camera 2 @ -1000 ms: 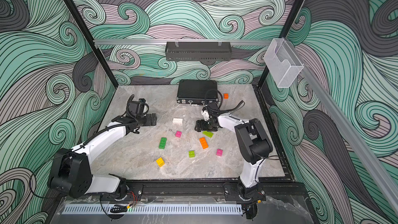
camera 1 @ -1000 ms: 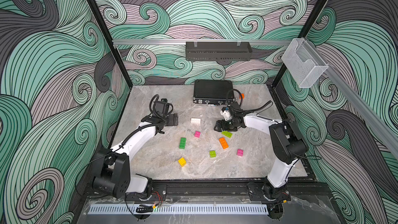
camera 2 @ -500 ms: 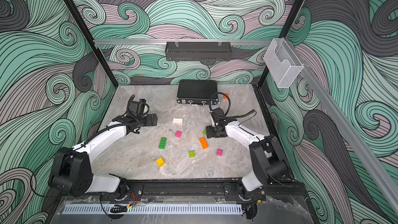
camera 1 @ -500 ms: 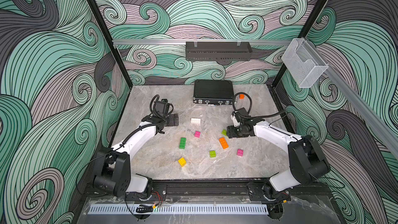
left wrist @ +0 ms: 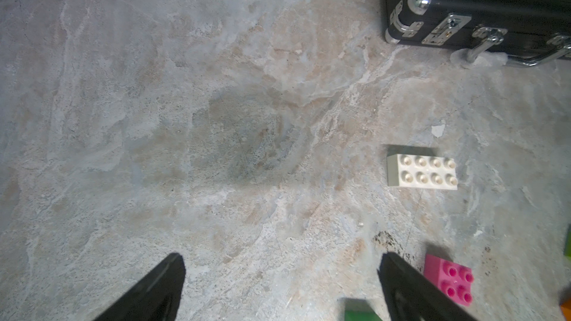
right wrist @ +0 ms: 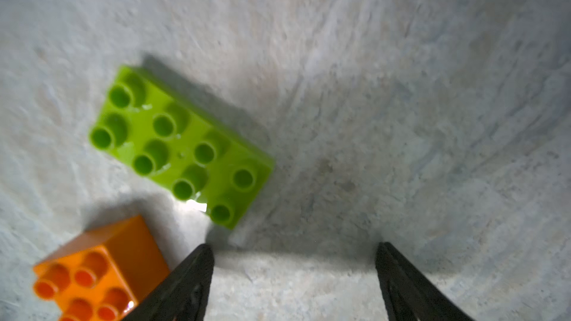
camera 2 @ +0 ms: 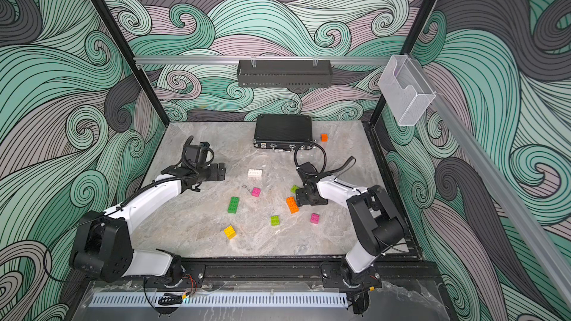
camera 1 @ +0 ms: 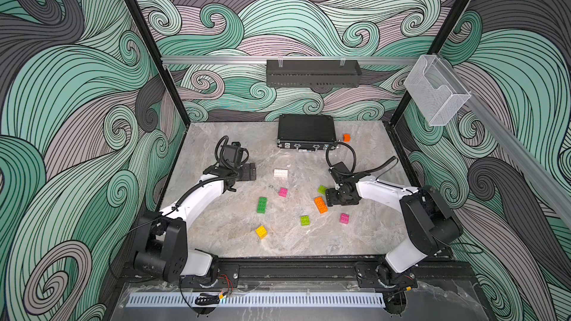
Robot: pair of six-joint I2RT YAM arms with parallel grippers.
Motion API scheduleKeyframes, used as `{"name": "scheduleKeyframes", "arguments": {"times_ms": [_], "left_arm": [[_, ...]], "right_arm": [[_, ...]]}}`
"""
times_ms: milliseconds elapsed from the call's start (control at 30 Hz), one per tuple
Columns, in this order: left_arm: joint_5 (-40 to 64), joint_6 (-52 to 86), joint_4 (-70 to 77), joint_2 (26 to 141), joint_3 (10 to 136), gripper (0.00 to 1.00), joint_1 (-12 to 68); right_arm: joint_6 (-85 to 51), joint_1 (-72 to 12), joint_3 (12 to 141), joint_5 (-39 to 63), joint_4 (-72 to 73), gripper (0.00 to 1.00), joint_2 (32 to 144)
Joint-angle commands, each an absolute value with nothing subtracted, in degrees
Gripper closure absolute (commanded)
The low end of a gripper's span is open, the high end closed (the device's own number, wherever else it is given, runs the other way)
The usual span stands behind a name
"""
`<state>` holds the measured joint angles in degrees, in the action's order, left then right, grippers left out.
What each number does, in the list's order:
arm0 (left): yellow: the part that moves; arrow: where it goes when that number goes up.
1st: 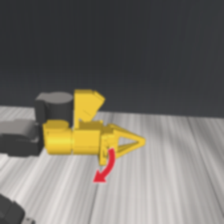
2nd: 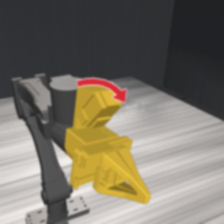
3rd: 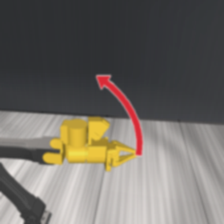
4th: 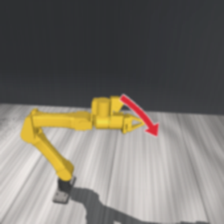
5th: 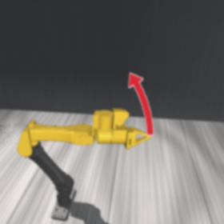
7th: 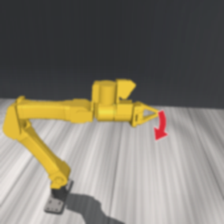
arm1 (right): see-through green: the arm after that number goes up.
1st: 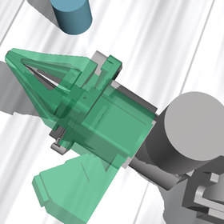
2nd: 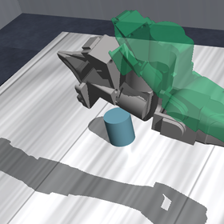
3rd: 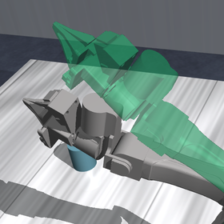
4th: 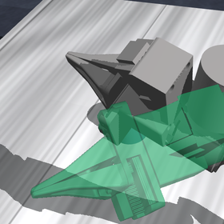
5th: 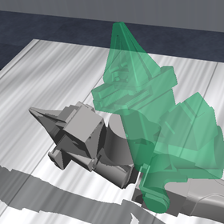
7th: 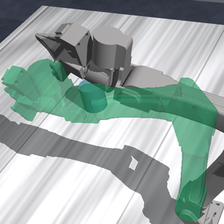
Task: Assemble a carrot with lego
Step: Adjust the lego brick at the center of the board, then pick up the lego brick from the center of the board.
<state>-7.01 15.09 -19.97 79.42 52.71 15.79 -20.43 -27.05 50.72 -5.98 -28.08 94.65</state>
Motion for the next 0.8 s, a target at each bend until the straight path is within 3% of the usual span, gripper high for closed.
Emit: {"name": "scheduleKeyframes", "arguments": {"times_ms": [0, 400, 567, 767], "left_arm": [[-7.3, 15.7, -21.7, 79.5, 54.3, 0.01, 15.9], [-7.2, 15.7, -21.8, 79.4, 54.4, 0.01, 15.9], [-6.6, 16.2, -22.3, 79.1, 54.4, 0.01, 15.9], [-5.6, 16.7, -22.6, 78.8, 54.2, 0.01, 16.0]], "right_arm": [[-21.6, -27.1, 52.7, -10.6, -28.4, 0.18, 97.4], [-18.7, -24.5, 55.8, -8.9, -28.8, 0.17, 97.8], [-21.2, -24.6, 55.2, -1.9, -37.4, 0.13, 89.8], [-34.1, -24.6, 45.1, -0.3, -44.8, 0.13, 76.0]]}}
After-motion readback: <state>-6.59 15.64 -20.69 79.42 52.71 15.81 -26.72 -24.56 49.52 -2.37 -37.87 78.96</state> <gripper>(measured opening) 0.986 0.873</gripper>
